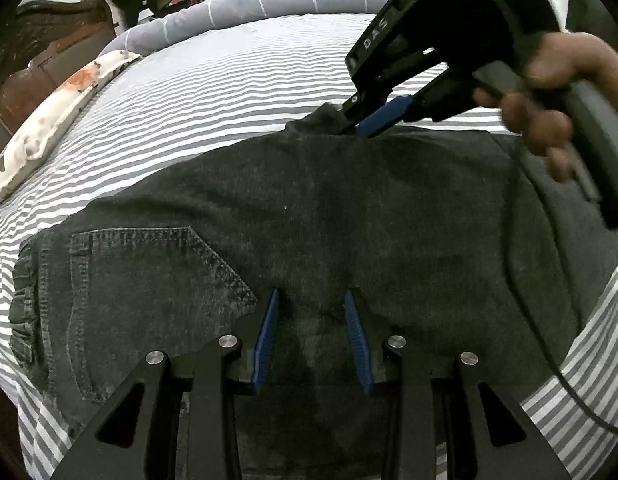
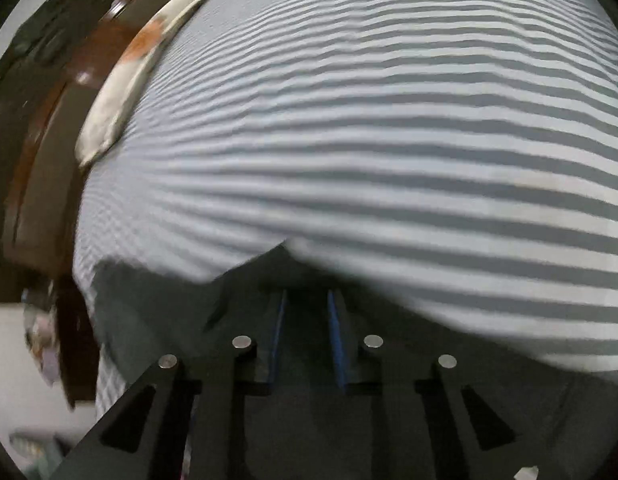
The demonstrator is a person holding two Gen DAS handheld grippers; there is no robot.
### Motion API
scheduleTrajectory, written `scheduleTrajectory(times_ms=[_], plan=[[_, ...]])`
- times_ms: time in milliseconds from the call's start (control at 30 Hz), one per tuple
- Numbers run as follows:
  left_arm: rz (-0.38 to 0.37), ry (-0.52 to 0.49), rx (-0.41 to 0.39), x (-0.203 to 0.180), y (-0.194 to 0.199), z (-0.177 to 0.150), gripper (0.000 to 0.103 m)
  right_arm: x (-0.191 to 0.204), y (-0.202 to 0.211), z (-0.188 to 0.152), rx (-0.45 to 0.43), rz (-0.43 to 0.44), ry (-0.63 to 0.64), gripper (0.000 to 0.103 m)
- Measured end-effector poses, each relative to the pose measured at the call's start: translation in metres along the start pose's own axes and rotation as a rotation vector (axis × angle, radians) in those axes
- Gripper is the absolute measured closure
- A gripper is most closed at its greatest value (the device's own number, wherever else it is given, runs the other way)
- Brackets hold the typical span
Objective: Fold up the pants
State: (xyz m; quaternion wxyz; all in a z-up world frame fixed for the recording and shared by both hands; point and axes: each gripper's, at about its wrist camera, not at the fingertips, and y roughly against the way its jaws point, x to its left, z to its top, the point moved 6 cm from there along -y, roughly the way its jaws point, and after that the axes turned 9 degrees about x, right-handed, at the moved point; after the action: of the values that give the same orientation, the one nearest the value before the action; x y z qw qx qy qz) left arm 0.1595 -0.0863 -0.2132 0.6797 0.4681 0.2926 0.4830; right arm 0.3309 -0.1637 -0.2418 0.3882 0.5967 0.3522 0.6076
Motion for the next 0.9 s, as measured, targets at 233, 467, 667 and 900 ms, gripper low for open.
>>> scheduleTrajectory(times_ms=[233,467,667,900], plan=[[0.052,-0.037,-0.008,-0.008,0.0,-0.005,0.067,-0.028,0.048,-0.022,-0.17,0.074,-0.148,0.078],[0.098,-0.053,-0.01,-0.011,0.003,-0.013,0.067,-0.117,0.133,-0.137,-0.321,0.138,-0.319,0.071],[0.118,-0.038,-0.011,-0.013,0.009,-0.015,0.067,-0.236,0.189,-0.248,-0.423,0.117,-0.572,0.069],[0.03,-0.026,-0.085,-0.037,0.052,0.003,0.053,-0.322,0.186,-0.326,-0.462,0.166,-0.803,0.069]])
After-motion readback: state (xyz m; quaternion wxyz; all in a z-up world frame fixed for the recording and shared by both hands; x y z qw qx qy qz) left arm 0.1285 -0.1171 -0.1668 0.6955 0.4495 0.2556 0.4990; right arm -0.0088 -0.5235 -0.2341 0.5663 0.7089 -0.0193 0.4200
